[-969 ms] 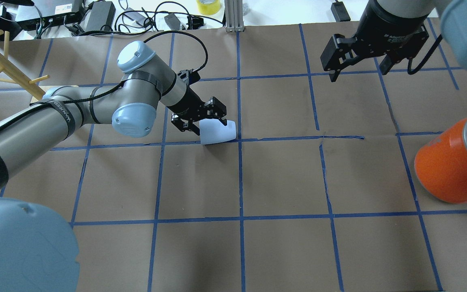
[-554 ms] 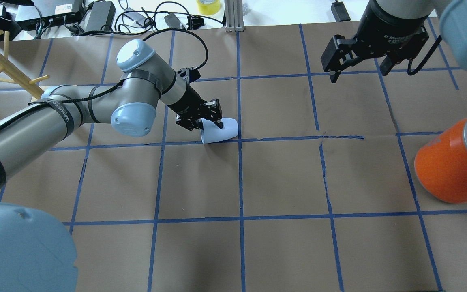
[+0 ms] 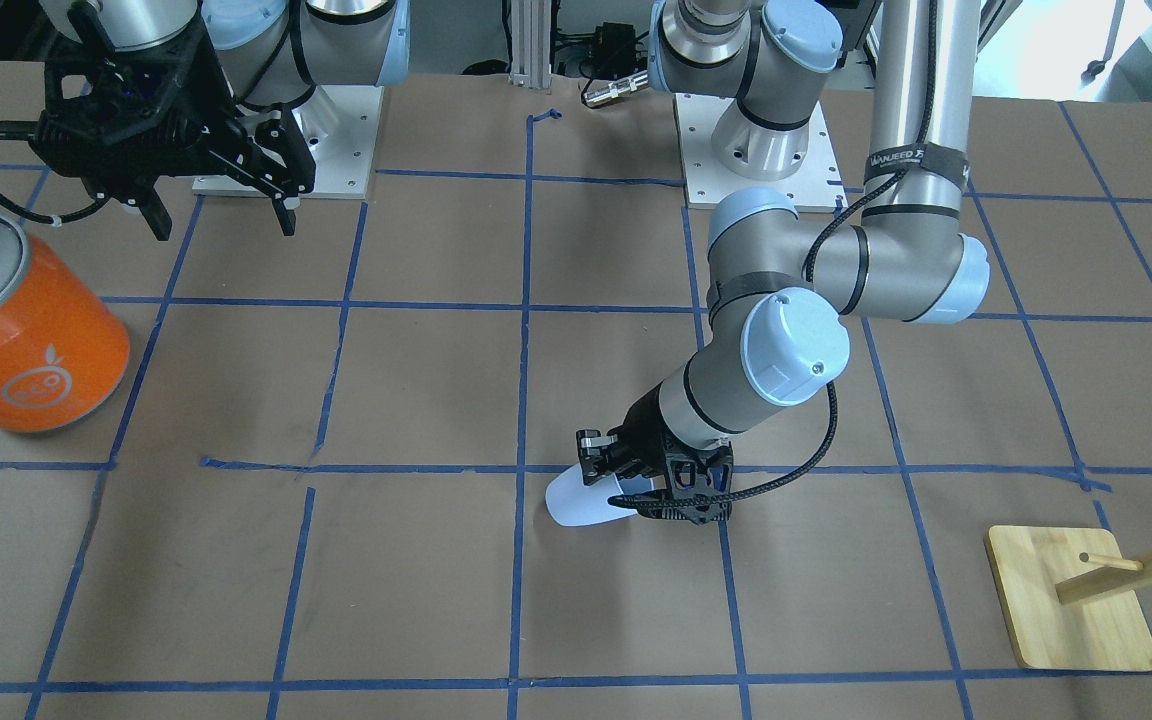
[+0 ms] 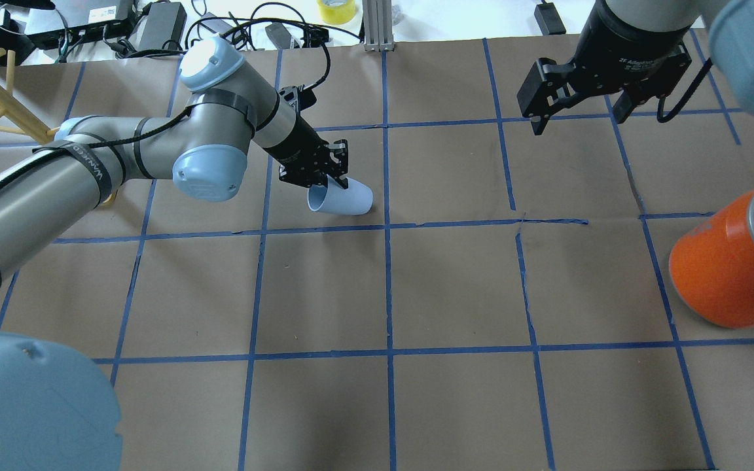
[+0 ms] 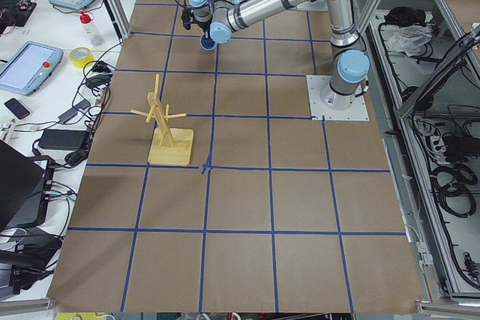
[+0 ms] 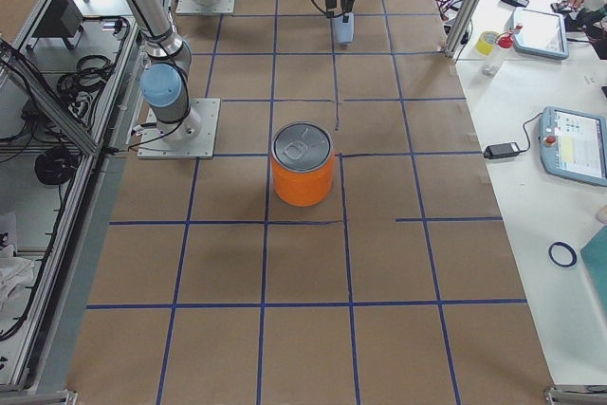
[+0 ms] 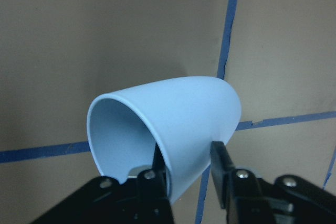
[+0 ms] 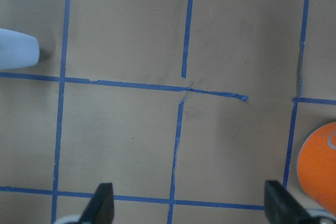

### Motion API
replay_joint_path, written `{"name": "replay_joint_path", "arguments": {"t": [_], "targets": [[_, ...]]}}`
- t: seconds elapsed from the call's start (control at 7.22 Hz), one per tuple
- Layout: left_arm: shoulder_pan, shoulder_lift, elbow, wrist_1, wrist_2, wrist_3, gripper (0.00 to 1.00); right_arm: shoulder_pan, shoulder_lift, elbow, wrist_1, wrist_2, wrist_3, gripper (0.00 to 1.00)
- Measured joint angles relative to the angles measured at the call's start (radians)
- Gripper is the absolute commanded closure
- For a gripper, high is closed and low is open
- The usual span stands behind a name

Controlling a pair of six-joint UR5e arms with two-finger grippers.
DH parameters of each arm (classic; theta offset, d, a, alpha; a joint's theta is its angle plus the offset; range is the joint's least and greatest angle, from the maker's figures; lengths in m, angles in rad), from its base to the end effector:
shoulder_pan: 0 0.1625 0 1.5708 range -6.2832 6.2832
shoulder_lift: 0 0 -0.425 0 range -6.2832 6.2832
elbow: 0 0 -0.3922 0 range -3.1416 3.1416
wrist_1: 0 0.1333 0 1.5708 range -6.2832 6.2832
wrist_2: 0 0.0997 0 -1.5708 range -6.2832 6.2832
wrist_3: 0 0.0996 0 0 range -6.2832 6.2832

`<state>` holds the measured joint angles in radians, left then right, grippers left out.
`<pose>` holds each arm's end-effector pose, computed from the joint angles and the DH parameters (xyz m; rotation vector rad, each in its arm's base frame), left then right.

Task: Flip cup
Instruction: 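Lift and rotate the cup upright with the left gripper toward the wooden stand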

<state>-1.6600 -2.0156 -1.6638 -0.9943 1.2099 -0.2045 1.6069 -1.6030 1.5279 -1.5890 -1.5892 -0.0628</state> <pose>-0.2233 -0.6054 0.2560 0.1503 -2.7749 -0.0210 0.1489 -0.4809 0.5268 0.1528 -3.1148 0.1452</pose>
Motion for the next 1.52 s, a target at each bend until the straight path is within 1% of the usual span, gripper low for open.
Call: {"name": "replay_joint_path", "arguments": {"t": [0.14,0.42,0.55,0.69,0.83,0.97,1.11,1.25,1.52], "targets": [[-0.001,0.003,0.031,-0.02,0.058,-0.011,1.0,-0.001,0.0,0.0,0.003,0.001,-0.005,0.0],[-0.001,0.025,0.074,-0.057,0.144,-0.029,1.0,-0.002,-0.001,0.0,0.008,0.003,-0.012,0.0],[-0.001,0.035,0.106,-0.087,0.203,-0.015,1.0,-0.002,0.0,0.0,0.008,0.002,-0.011,0.0],[0.0,0.039,0.149,-0.117,0.291,0.035,1.0,-0.002,0.0,0.0,0.003,0.003,-0.007,0.0],[0.005,0.037,0.185,-0.136,0.366,0.121,1.0,-0.002,0.0,0.0,-0.006,0.003,-0.002,0.25],[0.022,0.031,0.203,-0.141,0.403,0.2,1.0,-0.002,0.0,0.0,-0.011,0.003,0.001,0.57],[0.054,0.022,0.206,-0.141,0.417,0.258,1.0,-0.002,0.0,0.0,-0.014,0.003,0.002,0.72],[0.088,0.01,0.204,-0.141,0.421,0.312,1.0,-0.002,0.001,0.0,-0.015,0.003,0.003,1.0],[0.133,-0.022,0.199,-0.14,0.424,0.386,1.0,-0.002,0.001,0.0,-0.017,0.003,0.003,1.0]]}}
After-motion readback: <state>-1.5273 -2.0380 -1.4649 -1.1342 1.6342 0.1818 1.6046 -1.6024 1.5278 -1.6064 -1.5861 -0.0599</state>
